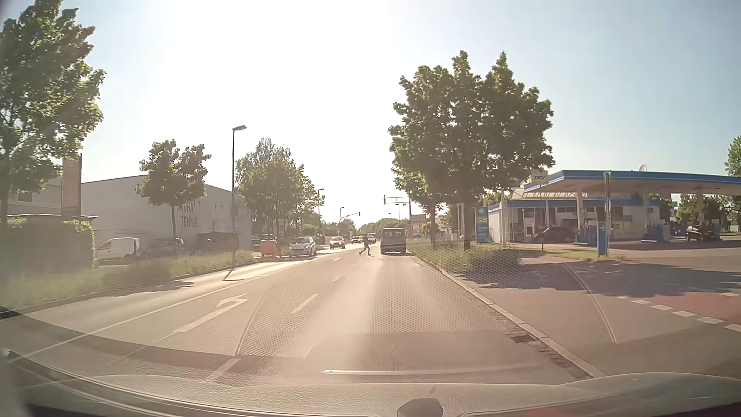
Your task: Follow the waypoints while adhering to traffic rules and regulations
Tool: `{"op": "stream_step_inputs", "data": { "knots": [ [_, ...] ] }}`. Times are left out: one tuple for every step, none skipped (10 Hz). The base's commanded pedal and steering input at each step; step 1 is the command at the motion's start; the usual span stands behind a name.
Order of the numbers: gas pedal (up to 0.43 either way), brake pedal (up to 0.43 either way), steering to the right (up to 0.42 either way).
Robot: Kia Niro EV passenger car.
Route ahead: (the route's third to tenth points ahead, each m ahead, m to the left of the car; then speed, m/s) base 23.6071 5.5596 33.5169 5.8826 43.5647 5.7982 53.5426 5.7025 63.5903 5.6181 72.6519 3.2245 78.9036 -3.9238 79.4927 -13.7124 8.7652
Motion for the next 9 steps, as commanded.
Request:
{"op": "stream_step_inputs", "data": {
  "knots": [
    [0.000, 0.000, -0.005],
    [0.000, 0.000, -0.005],
    [0.000, 0.000, -0.005],
    [0.000, 0.000, -0.004],
    [0.000, 0.000, -0.003],
    [0.000, 0.000, -0.001],
    [0.000, 0.000, 0.000],
    [0.000, 0.000, 0.000],
    [0.000, 0.000, 0.000]
  ]
}}
